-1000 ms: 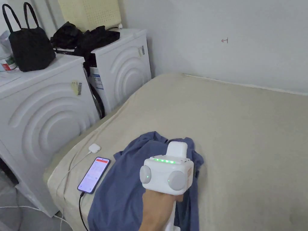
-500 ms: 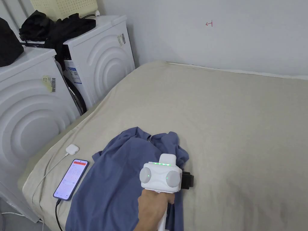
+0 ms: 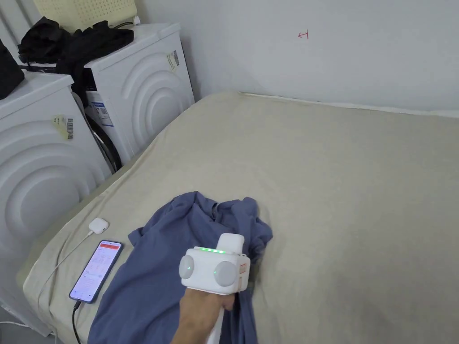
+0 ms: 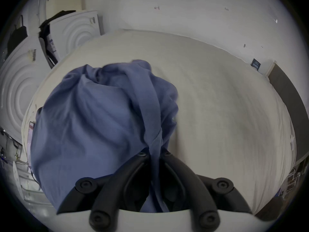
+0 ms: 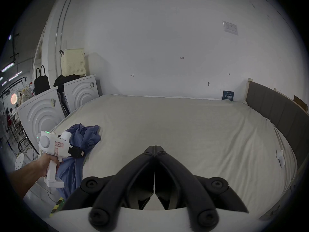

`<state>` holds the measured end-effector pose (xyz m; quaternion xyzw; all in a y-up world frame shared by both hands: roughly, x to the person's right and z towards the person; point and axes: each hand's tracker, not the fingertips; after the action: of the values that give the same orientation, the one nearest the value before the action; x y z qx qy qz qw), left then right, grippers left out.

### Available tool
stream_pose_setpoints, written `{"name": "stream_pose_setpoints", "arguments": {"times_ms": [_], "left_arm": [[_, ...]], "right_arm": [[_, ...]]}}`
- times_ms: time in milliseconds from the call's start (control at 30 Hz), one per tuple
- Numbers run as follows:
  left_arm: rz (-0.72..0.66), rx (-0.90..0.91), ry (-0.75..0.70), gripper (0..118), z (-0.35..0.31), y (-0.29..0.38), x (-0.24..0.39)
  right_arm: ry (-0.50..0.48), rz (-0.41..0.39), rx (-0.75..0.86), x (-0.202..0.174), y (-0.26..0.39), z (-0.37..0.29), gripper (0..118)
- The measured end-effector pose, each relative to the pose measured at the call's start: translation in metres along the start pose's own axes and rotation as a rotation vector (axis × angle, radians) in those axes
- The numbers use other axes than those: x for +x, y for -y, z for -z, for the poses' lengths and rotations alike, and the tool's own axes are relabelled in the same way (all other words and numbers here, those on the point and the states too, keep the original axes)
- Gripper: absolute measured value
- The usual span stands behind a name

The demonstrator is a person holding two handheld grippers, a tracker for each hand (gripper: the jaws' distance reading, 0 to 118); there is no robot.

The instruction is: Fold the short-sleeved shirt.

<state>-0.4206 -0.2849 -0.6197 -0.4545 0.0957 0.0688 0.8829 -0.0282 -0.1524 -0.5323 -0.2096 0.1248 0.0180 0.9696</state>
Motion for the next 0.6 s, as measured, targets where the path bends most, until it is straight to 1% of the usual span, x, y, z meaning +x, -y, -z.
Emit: {"name": "stream_pose_setpoints", "arguments": {"times_ms": [100, 167, 367, 433, 500, 533, 600], "left_arm": [[-0.086, 0.103, 0.076, 9, -0.022, -0.001, -0.015], [-0.059, 0.187, 0.041, 9, -0.042, -0.008, -0.013], [-0.061, 0.407, 0.048, 9, -0.109, -0.044, -0.028], [-0.061, 0.484, 0.079, 9, -0.135, -0.058, -0.029], [-0.046, 0.56, 0.069, 9, -0.162, -0.067, -0.023], [-0.03, 0.606, 0.106, 9, -0.175, -0.072, -0.019], [-0.009, 0.641, 0.141, 9, -0.193, -0.08, -0.01]], "right_arm": [[-0.001, -0.011, 0.007, 0.0, -0.001, -0.006, 0], [0.001, -0.01, 0.009, 0.001, -0.002, -0.008, 0], [0.006, 0.009, 0.035, 0.003, -0.007, -0.018, 0], [0.009, 0.009, 0.046, 0.002, -0.01, -0.022, 0], [0.009, 0.013, 0.057, 0.002, -0.013, -0.026, 0], [0.005, 0.015, 0.064, 0.002, -0.014, -0.029, 0], [0.008, 0.016, 0.082, 0.002, -0.017, -0.034, 0]]}}
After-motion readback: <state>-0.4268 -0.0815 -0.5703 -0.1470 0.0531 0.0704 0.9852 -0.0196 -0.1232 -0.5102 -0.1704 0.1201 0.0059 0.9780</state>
